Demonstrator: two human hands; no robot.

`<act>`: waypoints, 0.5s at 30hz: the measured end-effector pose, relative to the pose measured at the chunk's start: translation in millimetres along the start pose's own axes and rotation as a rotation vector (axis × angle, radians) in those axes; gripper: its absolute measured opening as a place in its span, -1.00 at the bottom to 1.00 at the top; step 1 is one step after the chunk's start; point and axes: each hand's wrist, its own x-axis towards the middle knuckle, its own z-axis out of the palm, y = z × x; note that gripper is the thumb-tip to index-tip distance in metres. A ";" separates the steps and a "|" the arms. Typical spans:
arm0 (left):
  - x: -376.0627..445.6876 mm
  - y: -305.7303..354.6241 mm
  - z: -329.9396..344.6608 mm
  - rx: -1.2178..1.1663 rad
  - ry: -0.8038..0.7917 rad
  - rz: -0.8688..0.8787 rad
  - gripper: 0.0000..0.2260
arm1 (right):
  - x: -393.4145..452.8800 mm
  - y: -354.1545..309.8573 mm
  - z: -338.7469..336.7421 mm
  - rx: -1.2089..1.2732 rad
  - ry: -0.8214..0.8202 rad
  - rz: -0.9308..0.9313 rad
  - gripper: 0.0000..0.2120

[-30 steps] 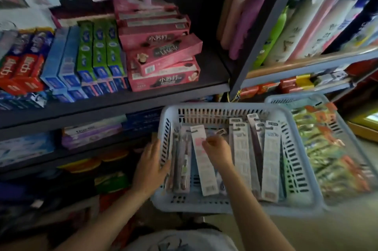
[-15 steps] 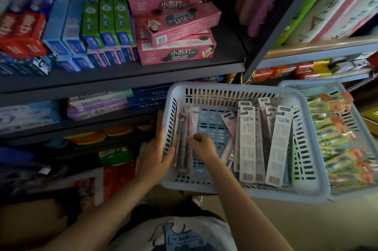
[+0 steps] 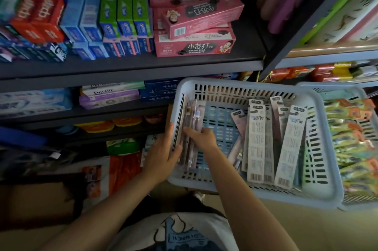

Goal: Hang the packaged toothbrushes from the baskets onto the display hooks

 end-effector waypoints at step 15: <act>1.3 14.8 -10.5 -0.006 -0.061 0.023 -0.35 | -28.0 -15.9 -5.4 0.256 -0.162 0.011 0.03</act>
